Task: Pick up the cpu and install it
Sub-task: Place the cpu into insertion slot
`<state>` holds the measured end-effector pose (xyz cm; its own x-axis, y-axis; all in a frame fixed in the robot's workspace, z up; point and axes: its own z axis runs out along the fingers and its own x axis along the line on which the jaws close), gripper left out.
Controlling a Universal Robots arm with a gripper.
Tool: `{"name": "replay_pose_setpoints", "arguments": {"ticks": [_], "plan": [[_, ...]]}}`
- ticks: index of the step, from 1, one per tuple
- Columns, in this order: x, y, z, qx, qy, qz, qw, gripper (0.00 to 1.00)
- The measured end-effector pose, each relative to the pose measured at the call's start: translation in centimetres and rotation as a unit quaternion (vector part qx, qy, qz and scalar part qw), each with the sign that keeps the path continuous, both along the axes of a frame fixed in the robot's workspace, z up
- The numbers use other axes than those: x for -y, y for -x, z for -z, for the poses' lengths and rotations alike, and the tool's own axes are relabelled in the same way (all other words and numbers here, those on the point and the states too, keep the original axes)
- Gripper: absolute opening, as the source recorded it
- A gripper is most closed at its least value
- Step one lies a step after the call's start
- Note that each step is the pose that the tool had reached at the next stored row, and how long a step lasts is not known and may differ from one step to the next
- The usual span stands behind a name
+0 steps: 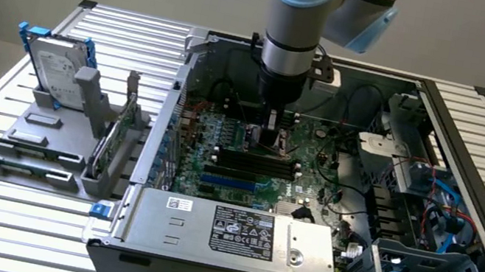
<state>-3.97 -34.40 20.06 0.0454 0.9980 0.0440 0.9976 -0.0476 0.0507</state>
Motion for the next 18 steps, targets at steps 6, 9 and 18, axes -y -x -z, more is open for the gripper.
{"name": "replay_pose_setpoints", "arguments": {"ticks": [6,9,18], "plan": [[0.0,0.0,0.28,0.0,0.0,0.0,1.0,0.55],[0.0,-0.03,0.31,0.0,0.0001,0.0,1.0,0.55],[-0.04,-0.08,0.41,0.0,0.0008,0.0,1.0,0.55]]}}
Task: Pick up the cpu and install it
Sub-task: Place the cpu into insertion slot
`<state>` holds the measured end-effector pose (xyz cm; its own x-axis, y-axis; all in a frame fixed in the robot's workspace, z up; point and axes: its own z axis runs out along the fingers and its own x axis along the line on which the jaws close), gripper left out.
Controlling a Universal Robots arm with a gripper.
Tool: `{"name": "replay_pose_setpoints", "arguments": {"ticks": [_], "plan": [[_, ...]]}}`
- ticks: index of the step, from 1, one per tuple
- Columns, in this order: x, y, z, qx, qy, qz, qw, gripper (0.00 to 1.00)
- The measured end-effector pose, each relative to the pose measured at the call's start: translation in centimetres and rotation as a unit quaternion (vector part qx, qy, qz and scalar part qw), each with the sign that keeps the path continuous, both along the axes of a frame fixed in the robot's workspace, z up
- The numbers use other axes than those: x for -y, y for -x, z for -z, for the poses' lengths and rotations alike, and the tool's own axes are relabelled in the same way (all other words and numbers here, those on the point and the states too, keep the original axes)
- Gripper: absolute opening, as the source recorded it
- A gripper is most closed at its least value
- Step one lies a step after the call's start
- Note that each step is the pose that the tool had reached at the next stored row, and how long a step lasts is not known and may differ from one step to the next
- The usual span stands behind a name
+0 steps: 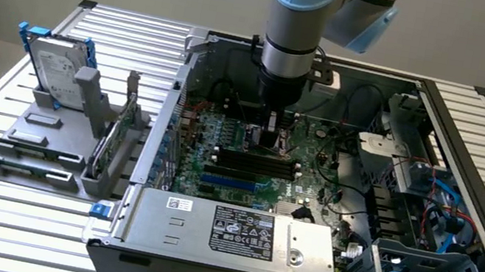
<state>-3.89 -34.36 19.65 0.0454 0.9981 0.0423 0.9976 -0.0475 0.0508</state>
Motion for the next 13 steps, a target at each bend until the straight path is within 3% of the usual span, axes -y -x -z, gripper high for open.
{"name": "replay_pose_setpoints", "arguments": {"ticks": [13], "plan": [[-0.3,0.01,0.15,-0.0001,0.0021,0.0,1.0,0.55]]}}
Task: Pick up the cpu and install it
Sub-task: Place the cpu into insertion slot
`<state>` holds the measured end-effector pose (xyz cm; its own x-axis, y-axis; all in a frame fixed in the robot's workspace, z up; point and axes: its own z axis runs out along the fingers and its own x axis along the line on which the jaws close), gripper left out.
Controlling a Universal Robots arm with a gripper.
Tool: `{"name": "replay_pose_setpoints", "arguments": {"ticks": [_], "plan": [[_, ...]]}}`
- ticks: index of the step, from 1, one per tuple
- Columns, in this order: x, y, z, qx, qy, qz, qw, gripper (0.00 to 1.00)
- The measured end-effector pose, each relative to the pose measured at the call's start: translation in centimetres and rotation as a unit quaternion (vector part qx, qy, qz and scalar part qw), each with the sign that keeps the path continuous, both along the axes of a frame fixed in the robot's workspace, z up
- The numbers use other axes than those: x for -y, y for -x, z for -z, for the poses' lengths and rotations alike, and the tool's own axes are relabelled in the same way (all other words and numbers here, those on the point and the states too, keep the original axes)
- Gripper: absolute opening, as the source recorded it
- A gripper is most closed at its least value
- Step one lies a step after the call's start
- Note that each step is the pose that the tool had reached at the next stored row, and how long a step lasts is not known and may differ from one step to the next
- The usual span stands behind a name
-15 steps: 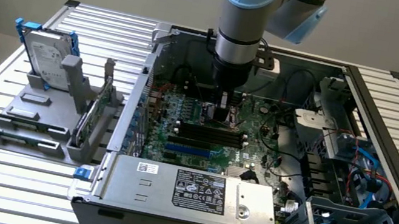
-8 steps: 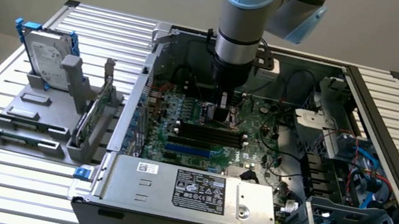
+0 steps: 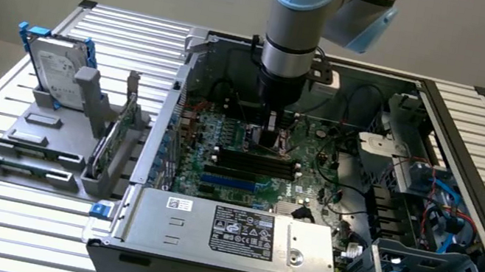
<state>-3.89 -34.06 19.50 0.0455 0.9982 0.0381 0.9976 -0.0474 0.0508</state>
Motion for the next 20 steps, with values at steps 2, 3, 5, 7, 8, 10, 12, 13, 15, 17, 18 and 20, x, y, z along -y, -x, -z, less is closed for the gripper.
{"name": "replay_pose_setpoints", "arguments": {"ticks": [2,3,5,7,8,10,12,13,15,17,18,20], "plan": [[-0.07,0.0,0.02,0.0001,0.0011,0.0,1.0,0.55],[-0.09,-0.01,0.03,0.0001,0.0019,0.0,1.0,0.55],[-0.11,-0.01,0.04,0.0002,0.0034,0.0,1.0,0.55],[-0.11,-0.01,0.04,0.0002,0.0053,0.0,1.0,0.55],[-0.11,0.0,0.04,0.0001,0.0064,0.0,1.0,0.55],[-0.1,0.0,0.04,0.0001,0.0083,0.0,1.0,0.55],[-0.11,0.01,0.04,0.0001,0.0098,0.0,1.0,0.55],[-0.11,0.01,0.04,0.0001,0.0103,0.0,0.9999,0.55],[-0.12,0.01,0.05,0.0001,0.0114,0.0,0.9999,0.55],[-0.14,0.01,0.05,0.0,0.0123,-0.001,0.9999,0.55],[-0.15,0.01,0.05,0.0001,0.0127,-0.001,0.9999,0.55],[-0.18,0.01,0.04,0.0001,0.0129,-0.001,0.9999,0.55]]}}
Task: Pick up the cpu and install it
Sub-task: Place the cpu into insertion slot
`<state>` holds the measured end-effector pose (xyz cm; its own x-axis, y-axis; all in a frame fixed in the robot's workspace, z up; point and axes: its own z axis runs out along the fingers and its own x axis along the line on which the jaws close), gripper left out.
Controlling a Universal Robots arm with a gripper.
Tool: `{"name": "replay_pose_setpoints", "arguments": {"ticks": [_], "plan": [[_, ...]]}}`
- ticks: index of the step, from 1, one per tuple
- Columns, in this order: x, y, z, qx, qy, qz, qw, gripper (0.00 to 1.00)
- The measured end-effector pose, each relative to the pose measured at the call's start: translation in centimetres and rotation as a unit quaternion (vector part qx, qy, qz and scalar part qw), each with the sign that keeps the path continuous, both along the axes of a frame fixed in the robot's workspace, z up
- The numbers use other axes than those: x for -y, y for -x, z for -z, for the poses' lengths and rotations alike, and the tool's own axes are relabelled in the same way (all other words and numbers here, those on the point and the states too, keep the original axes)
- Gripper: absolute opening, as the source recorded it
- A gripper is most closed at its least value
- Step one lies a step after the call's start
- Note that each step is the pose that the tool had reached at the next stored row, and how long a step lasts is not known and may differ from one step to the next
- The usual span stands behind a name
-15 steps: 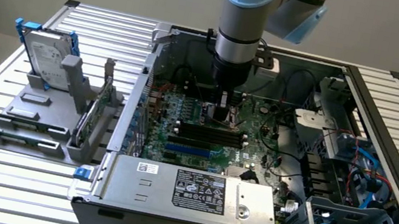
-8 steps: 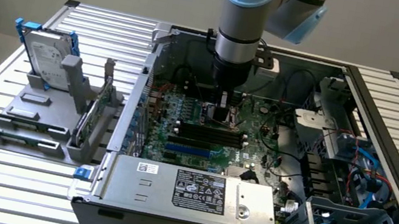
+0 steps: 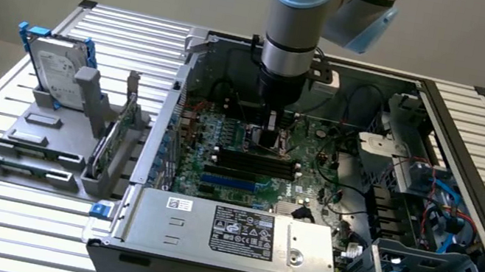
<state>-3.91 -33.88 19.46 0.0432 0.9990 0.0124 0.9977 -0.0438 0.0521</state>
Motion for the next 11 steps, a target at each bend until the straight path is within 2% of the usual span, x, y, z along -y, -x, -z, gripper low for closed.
{"name": "replay_pose_setpoints", "arguments": {"ticks": [11], "plan": [[-0.07,0.01,0.01,0.0008,-0.0001,-0.003,1.0,0.55]]}}
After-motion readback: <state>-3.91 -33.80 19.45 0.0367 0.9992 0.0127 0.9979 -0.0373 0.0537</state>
